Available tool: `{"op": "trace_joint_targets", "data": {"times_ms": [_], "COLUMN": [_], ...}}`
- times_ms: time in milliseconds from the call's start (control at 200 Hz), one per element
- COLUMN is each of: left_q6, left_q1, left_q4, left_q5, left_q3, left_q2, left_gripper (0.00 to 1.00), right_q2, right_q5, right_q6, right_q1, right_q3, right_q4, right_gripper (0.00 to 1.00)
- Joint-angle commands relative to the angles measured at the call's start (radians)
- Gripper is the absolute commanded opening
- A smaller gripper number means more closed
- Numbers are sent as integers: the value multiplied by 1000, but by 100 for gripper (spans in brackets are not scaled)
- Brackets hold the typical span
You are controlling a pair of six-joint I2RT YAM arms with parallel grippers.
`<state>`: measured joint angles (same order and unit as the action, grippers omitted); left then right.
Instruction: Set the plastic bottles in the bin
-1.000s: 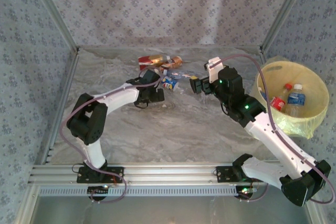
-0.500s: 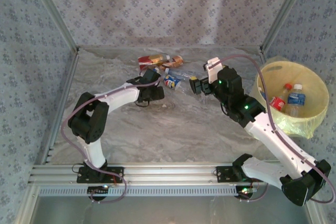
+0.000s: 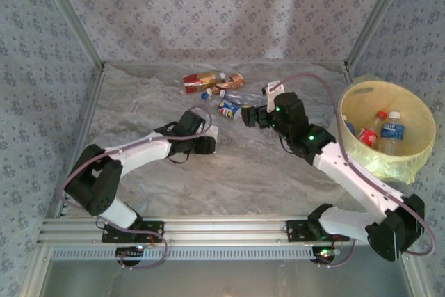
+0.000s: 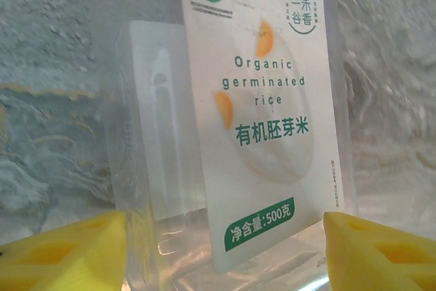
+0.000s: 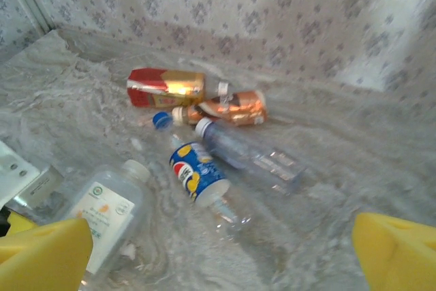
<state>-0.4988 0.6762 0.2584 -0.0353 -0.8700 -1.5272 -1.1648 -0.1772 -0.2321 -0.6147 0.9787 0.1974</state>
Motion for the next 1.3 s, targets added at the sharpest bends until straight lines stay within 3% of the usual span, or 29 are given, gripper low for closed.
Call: {"op": "trace_joint_targets", "data": {"times_ms": [0, 205, 590, 859, 1029, 1154, 1299], "left_q6": [79, 182, 219, 264, 269, 197, 65], "left_q1": [26, 107, 194, 265, 270, 206, 99], "left_q4": [-51, -64, -59, -10, -8, -100, -242], "left_q5": [-60, -82, -202, -308, -287, -270, -186], "left_q3": [54, 45, -34, -131, -129, -24, 128], "left_q2": [45, -20, -36, -104, -84, 30, 233], "left_gripper": [70, 72, 88, 91, 92, 97, 98], "right_q2": [-62, -172, -253, -244, -244, -265, -315], "right_q5": [27, -48, -148, -76, -28, 75, 59], "right_q6": [-284, -601, -879, -871, -851, -632, -518], "right_q1": [-11, -50, -90, -91, -87, -79, -81], "right_q3": [-39, -70, -55, -84, -109, -70, 11], "right_q4": [-62, -62, 189, 205, 185, 171, 276], "right_gripper": [100, 100, 100, 100, 100, 100, 100]}}
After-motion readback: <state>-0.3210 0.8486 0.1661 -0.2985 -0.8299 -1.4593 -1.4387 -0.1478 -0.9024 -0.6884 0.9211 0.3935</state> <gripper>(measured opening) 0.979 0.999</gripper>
